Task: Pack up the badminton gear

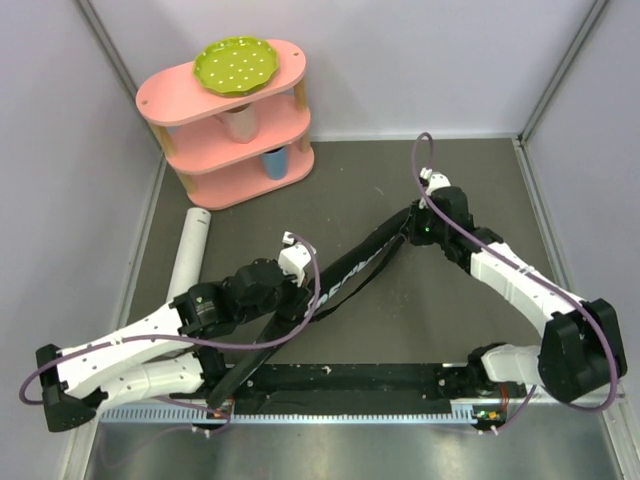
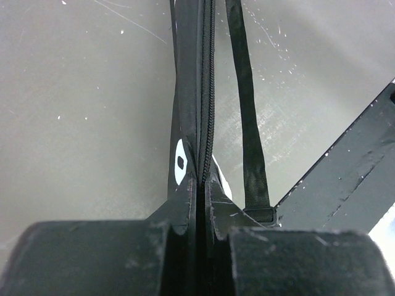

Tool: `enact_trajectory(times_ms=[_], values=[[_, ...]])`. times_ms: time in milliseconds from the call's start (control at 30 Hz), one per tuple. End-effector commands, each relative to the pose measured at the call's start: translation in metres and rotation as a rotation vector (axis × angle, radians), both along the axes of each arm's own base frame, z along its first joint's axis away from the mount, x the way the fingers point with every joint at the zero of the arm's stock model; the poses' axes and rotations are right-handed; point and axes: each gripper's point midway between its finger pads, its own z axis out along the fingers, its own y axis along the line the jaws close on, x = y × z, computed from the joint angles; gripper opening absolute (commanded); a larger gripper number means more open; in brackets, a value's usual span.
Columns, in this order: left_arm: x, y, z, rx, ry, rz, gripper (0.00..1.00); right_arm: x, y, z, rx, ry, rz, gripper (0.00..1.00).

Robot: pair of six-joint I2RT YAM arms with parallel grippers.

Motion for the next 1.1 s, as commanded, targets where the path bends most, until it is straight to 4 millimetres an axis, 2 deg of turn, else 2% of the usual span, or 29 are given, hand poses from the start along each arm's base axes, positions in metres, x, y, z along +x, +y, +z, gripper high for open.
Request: enact_trajectory(times_ms=[0,133,367,400,467,567,733,833,867,933,967,1033,1067], values=[[0.003,0.001,0.021,-0.064,-0.063,-0.003,0.00,0.031,-0.030,0.012,-0.053,-0.049,-0.103,0.00],[0.000,0.004,0.024,-0.069,-0.073,-0.019,0.00,0.050,-0.061,0.004,-0.064,-0.033,-0.186,0.00],[-0.010,0.007,0.030,-0.094,-0.087,-0.072,0.00,0.083,-0.095,0.002,-0.014,-0.035,-0.251,0.00],[-0.010,0.008,0.032,-0.103,-0.093,-0.074,0.00,0.087,-0.099,-0.007,-0.011,-0.014,-0.253,0.00],[-0.012,0.009,0.037,-0.122,-0.110,-0.082,0.00,0.094,-0.113,-0.010,-0.010,-0.006,-0.278,0.00],[-0.012,0.008,0.044,-0.156,-0.130,-0.088,0.00,0.100,-0.118,-0.019,0.031,0.008,-0.268,0.00],[-0.009,-0.007,0.058,-0.221,-0.143,-0.100,0.00,0.095,-0.103,-0.025,0.096,0.049,-0.219,0.00],[0.009,-0.016,0.062,-0.230,-0.153,-0.025,0.00,0.081,-0.098,-0.022,0.116,0.084,-0.231,0.26],[0.014,-0.019,0.063,-0.222,-0.159,-0.011,0.00,0.071,-0.102,-0.013,0.093,0.082,-0.261,0.39],[0.031,-0.025,0.062,-0.170,-0.185,0.035,0.00,0.058,-0.101,-0.007,0.072,0.081,-0.275,0.47],[0.038,-0.027,0.062,-0.150,-0.197,0.057,0.00,0.048,-0.102,0.007,0.072,0.057,-0.285,0.52],[0.054,-0.039,0.063,-0.091,-0.235,0.065,0.00,0.034,-0.100,0.014,0.086,0.051,-0.286,0.54],[0.060,-0.044,0.063,-0.072,-0.247,0.063,0.00,0.025,-0.098,0.029,0.098,0.015,-0.277,0.57]])
